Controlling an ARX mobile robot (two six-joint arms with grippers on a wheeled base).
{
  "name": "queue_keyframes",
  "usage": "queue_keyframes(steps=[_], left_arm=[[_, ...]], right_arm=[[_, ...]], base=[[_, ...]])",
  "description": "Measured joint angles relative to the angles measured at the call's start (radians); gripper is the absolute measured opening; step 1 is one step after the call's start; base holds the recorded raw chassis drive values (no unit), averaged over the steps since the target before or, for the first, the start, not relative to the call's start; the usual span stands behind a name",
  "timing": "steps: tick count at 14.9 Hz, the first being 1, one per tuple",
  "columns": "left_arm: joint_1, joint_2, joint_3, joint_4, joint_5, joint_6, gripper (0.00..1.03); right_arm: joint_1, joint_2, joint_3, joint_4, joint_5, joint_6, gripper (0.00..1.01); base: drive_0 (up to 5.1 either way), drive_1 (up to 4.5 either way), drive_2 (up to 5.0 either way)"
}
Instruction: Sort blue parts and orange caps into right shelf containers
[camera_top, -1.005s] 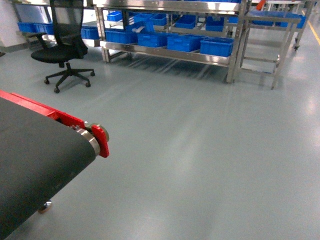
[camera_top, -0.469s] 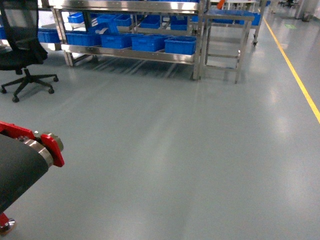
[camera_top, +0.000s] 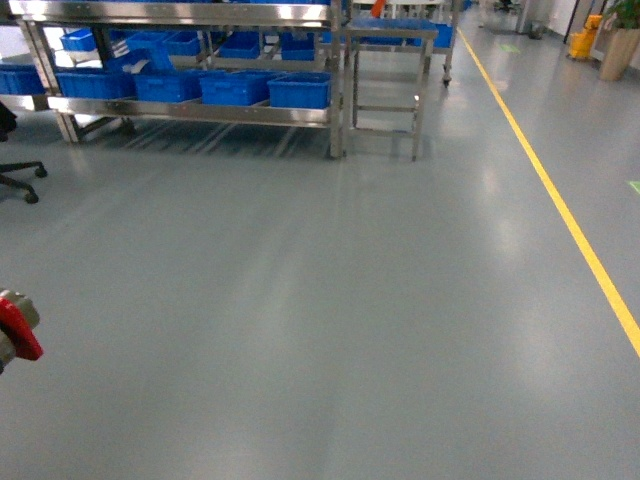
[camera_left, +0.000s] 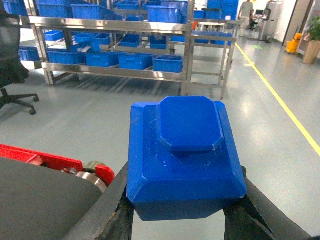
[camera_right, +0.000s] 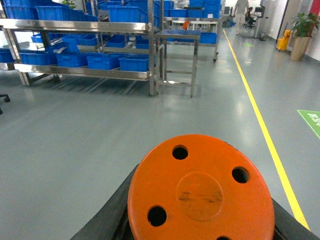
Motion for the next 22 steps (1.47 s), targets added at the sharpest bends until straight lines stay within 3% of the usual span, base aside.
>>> queue_keyframes(steps=[22], left_arm=[[-0.002, 0.000, 0.000, 0.002, 0.000, 0.000, 0.41]], right_arm=[[0.000, 0.000, 0.000, 0.002, 0.000, 0.000, 0.44]], base=[[-1.7, -1.67, -1.7]])
